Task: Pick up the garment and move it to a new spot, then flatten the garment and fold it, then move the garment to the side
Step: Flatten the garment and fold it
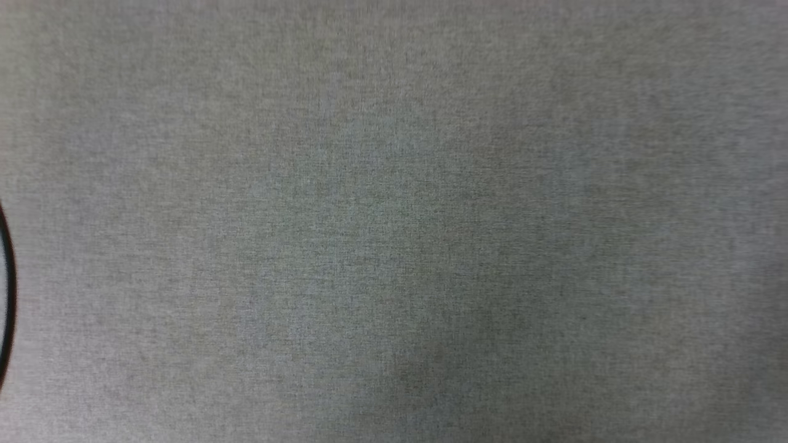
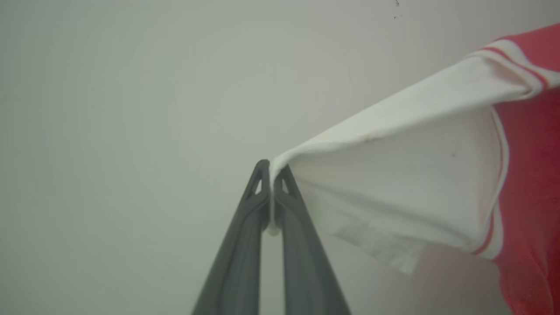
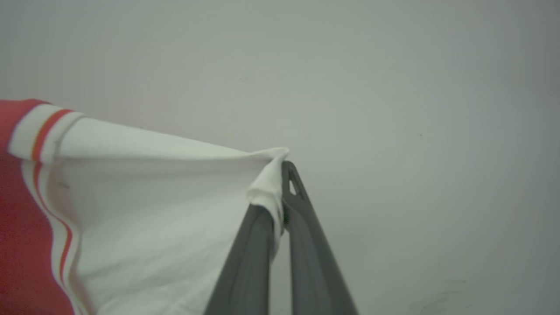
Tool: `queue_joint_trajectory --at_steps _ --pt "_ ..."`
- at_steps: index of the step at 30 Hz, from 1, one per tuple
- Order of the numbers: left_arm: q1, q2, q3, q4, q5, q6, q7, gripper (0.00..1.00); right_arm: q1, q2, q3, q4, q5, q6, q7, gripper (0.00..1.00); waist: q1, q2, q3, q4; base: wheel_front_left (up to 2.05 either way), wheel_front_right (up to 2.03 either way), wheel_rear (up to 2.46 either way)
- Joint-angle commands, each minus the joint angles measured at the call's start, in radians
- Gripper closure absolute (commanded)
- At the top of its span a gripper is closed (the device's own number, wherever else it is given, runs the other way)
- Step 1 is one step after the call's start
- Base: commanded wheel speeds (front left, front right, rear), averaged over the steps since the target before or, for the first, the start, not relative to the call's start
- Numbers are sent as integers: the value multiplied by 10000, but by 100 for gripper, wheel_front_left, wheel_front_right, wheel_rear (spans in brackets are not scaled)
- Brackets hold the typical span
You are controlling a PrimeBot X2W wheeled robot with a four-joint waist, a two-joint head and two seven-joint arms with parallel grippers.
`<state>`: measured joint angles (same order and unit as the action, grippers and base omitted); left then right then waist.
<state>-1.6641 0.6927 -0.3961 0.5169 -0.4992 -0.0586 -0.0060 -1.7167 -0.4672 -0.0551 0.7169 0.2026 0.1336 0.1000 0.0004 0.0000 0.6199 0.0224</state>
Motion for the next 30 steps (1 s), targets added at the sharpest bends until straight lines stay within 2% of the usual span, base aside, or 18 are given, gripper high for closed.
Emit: queue_joint_trajectory --at_steps 1,6,13,21,30 --pt "-128 16 -30 377 75 19 -127 100 -204 5 -146 271 -127 -51 -231 100 -4 0 323 89 0 0 0" --pt "-179 -454 -188 1405 153 -75 -1138 100 -163 440 86 1017 -20 -48 -974 100 -4 0 456 156 0 0 0" --pt "1416 -1012 -550 2184 -124 -332 -2068 100 1365 452 685 1699 888 -41 -1590 100 -4 0 17 263 0 0 0" --pt "4595 -1231 -858 2071 -615 -470 -2435 100 4619 191 1736 1306 2618 -41 -1554 100 -4 0 -1323 151 0 0 0" --pt "8608 -1088 -1257 857 -1279 -234 -2000 100 8773 -593 2762 7 4466 -41 -679 100 -4 0 -3087 -64 0 0 0"
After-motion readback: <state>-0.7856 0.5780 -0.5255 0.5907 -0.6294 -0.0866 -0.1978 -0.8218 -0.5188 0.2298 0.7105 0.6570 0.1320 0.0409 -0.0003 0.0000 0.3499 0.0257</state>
